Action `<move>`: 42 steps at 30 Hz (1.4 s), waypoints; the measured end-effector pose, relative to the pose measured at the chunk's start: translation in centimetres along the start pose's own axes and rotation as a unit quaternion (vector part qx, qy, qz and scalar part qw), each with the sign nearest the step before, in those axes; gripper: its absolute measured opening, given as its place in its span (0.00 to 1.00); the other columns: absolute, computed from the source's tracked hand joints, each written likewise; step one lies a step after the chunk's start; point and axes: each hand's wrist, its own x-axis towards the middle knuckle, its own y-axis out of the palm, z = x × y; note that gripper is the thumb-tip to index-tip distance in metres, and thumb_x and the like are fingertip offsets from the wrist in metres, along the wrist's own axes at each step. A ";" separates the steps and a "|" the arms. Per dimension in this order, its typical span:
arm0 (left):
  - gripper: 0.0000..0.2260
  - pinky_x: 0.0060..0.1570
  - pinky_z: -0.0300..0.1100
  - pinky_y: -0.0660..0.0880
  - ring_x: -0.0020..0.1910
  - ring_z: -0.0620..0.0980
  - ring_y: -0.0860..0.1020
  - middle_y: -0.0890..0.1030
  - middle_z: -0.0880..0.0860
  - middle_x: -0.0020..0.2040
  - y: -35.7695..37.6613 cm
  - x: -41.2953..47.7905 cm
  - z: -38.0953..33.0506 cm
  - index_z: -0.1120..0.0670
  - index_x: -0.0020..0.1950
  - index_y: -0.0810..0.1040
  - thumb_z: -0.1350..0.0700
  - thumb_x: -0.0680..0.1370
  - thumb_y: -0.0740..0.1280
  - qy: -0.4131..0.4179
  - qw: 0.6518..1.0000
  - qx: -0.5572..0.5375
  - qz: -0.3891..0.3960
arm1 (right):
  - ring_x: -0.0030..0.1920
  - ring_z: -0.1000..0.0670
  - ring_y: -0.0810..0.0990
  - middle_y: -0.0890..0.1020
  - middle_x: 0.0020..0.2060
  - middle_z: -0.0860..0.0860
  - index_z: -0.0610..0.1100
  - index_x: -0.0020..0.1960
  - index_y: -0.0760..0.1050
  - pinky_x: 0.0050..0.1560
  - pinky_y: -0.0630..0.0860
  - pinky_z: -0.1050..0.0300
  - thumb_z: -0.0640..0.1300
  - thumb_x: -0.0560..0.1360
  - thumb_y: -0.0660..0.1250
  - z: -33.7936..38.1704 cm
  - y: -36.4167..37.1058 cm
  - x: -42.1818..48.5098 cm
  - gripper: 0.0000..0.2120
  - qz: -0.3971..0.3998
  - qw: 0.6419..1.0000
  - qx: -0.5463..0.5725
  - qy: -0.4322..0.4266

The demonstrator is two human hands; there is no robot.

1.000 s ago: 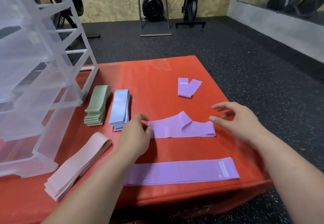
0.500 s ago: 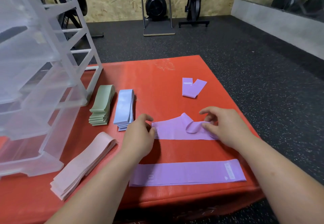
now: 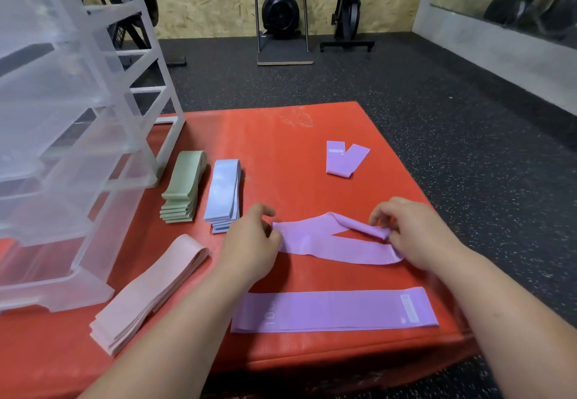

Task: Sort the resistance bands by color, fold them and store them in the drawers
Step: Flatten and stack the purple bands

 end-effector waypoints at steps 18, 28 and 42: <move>0.11 0.51 0.51 0.78 0.50 0.55 0.82 0.82 0.46 0.44 0.3 0.0 0.3 0.48 0.63 0.78 0.57 0.81 0.68 0.025 1.000 0.009 -0.010 | 0.33 0.52 0.80 0.82 0.37 0.49 0.45 0.56 0.79 0.32 0.80 0.58 0.38 0.81 0.68 0.1 -4.1 -0.1 0.05 -0.027 0.786 0.566 0.246; 0.12 0.50 0.48 0.76 0.49 0.55 0.81 0.81 0.44 0.43 0.5 0.2 0.2 0.49 0.63 0.78 0.58 0.80 0.68 0.004 1.000 0.002 -0.014 | 0.53 0.46 0.83 0.85 0.57 0.42 0.44 0.66 0.80 0.57 0.79 0.52 0.37 0.68 0.78 -3.2 -3.1 -1.3 0.27 0.068 0.744 0.619 0.242; 0.12 0.48 0.48 0.75 0.48 0.54 0.82 0.84 0.46 0.44 0.5 0.1 -0.2 0.49 0.63 0.77 0.56 0.81 0.67 -0.014 1.000 0.003 -0.009 | 0.47 0.60 0.83 0.86 0.46 0.65 0.62 0.47 0.84 0.55 0.80 0.51 0.57 0.72 0.78 -3.0 -2.4 -1.7 0.05 -0.028 0.978 0.190 0.085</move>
